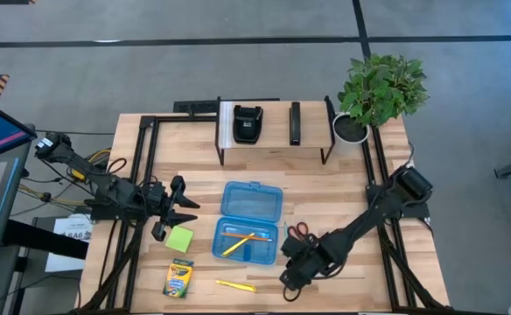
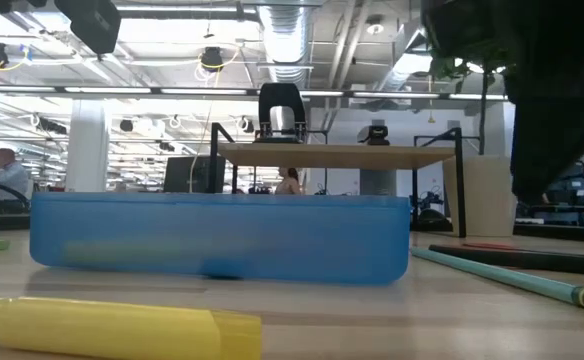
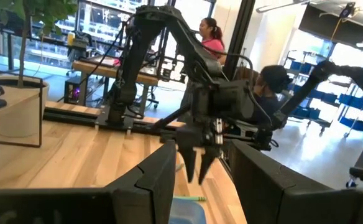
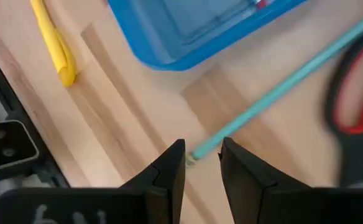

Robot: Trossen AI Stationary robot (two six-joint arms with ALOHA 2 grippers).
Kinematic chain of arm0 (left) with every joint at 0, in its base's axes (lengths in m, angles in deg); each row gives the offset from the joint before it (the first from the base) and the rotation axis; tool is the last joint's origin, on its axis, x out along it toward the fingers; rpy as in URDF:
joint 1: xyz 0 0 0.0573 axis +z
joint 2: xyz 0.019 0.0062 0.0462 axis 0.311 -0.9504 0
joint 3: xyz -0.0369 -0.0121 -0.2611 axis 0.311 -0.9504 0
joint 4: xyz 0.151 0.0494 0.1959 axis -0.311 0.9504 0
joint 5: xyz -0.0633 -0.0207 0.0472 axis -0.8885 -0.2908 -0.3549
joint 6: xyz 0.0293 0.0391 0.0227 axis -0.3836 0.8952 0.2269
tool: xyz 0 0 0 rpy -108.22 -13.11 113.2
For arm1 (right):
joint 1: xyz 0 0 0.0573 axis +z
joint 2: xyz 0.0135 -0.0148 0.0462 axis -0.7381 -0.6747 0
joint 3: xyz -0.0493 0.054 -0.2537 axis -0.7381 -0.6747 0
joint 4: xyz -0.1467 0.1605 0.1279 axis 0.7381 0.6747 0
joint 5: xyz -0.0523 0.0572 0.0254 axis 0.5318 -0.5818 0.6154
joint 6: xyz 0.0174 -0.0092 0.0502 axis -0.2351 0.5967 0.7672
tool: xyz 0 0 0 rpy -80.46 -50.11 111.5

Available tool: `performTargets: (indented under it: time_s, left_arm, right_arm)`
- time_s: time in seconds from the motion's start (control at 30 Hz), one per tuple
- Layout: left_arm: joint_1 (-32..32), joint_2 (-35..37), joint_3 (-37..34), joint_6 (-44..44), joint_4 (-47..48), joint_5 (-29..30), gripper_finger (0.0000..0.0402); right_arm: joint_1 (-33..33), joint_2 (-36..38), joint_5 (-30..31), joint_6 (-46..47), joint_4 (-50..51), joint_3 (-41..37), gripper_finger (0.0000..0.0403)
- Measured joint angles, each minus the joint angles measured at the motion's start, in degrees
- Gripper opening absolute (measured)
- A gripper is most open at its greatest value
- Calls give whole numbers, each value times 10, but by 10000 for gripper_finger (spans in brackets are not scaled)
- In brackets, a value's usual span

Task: Pack school essentials
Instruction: Put the blue pencil into the blue supply box

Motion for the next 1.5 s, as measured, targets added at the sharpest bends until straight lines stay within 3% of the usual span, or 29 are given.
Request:
performTargets:
  time_s: [0.4,0.87,1.5]
  left_arm:
    - [0,0,0,-1,3,0,138]
    - [0,0,0,-4,3,-1,138]
    - [0,0,0,-5,3,-1,138]
  right_arm:
    - [1,-40,-34,31,12,42,131]
    - [8,-40,-34,67,12,42,193]
    - [17,-61,-35,102,15,41,191]
